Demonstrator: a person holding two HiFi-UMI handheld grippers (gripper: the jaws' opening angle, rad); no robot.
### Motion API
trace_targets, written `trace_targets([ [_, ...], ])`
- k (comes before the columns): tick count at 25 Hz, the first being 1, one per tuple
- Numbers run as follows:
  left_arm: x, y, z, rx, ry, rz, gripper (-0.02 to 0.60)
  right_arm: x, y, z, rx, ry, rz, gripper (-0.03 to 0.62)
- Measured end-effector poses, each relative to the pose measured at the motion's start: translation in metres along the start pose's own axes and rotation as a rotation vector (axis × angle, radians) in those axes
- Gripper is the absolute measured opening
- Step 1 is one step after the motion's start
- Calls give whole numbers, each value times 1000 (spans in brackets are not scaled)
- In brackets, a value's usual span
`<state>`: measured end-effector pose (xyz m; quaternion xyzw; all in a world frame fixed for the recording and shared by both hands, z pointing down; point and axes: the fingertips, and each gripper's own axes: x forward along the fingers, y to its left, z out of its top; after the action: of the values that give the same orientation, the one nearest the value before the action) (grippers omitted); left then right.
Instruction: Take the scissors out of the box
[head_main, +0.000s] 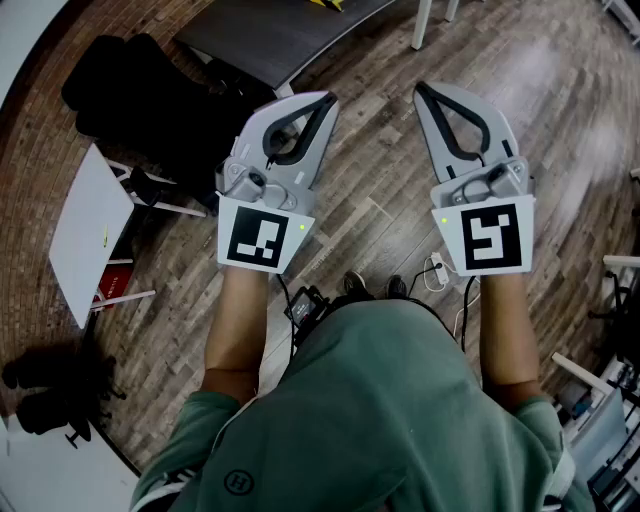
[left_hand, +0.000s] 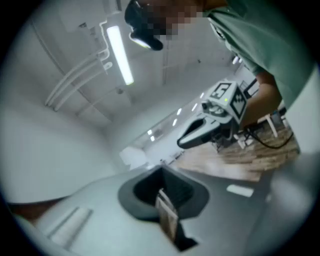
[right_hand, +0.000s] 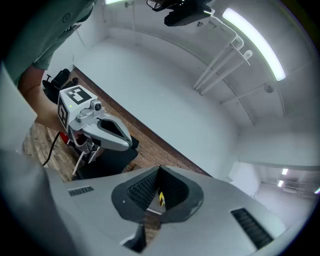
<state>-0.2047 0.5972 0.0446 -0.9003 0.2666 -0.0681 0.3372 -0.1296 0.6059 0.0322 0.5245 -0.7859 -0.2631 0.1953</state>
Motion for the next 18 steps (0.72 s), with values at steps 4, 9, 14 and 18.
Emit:
trace_targets([
  [4,-5,2,0,0,-2,-3,0,1,4,4,0,0,-1,6],
  [9,-7,2,-4,-5,-7,-4,0,3,7,3,6,7,-3,6],
  [14,-10,8,-8,-15,-8,-3,0,9,9,7,14,-3,-2,7],
  [18,-14,8,-11,-20,-14,-5,0,11,14,9,22,-13,-5,8],
])
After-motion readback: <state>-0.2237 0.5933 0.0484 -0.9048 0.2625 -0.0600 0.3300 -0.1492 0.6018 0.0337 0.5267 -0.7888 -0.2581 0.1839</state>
